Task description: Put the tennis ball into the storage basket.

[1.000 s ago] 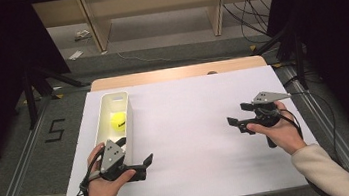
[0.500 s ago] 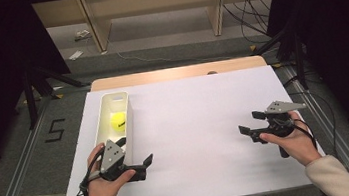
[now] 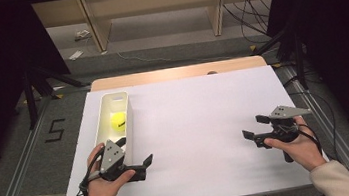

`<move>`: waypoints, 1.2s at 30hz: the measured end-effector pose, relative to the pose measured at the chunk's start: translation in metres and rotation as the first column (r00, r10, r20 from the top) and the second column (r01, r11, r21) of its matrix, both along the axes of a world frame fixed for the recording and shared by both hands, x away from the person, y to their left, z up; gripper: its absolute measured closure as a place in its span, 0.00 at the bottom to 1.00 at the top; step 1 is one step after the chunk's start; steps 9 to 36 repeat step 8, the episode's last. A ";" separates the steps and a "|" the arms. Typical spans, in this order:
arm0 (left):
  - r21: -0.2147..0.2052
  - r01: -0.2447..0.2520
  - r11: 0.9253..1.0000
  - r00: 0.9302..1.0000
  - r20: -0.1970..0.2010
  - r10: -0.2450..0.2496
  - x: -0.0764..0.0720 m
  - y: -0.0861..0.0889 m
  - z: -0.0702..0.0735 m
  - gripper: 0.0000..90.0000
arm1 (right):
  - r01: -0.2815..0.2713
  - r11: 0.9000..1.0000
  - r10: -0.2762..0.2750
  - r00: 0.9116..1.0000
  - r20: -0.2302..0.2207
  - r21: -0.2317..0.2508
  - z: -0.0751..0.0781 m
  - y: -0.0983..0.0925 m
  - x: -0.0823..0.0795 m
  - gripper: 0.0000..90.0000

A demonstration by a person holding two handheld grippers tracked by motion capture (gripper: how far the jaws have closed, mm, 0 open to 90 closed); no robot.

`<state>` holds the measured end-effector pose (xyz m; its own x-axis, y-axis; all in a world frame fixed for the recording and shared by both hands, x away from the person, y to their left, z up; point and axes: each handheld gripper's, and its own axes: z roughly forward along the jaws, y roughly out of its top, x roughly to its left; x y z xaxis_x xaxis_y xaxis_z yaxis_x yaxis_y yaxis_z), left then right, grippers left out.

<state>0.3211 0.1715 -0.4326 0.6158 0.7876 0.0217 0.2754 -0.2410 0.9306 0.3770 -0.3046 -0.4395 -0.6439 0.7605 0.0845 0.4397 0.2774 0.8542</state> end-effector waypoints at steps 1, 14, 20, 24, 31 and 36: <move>0.001 0.002 1.000 1.000 0.000 -0.002 0.000 0.000 0.000 0.00 | 0.002 1.000 -0.002 1.000 0.001 0.002 0.000 0.000 0.000 0.21; -0.007 0.011 1.000 1.000 -0.008 -0.011 0.001 -0.002 0.000 0.00 | -0.003 1.000 0.003 1.000 -0.010 0.008 -0.002 -0.002 0.002 0.18; -0.007 0.011 1.000 1.000 -0.008 -0.011 0.001 -0.002 0.000 0.00 | -0.003 1.000 0.003 1.000 -0.010 0.008 -0.002 -0.002 0.002 0.18; -0.007 0.011 1.000 1.000 -0.008 -0.011 0.001 -0.002 0.000 0.00 | -0.003 1.000 0.003 1.000 -0.010 0.008 -0.002 -0.002 0.002 0.18; -0.007 0.011 1.000 1.000 -0.008 -0.011 0.001 -0.002 0.000 0.00 | -0.003 1.000 0.003 1.000 -0.010 0.008 -0.002 -0.002 0.002 0.18; -0.007 0.011 1.000 1.000 -0.008 -0.011 0.001 -0.002 0.000 0.00 | -0.003 1.000 0.003 1.000 -0.010 0.008 -0.002 -0.002 0.002 0.18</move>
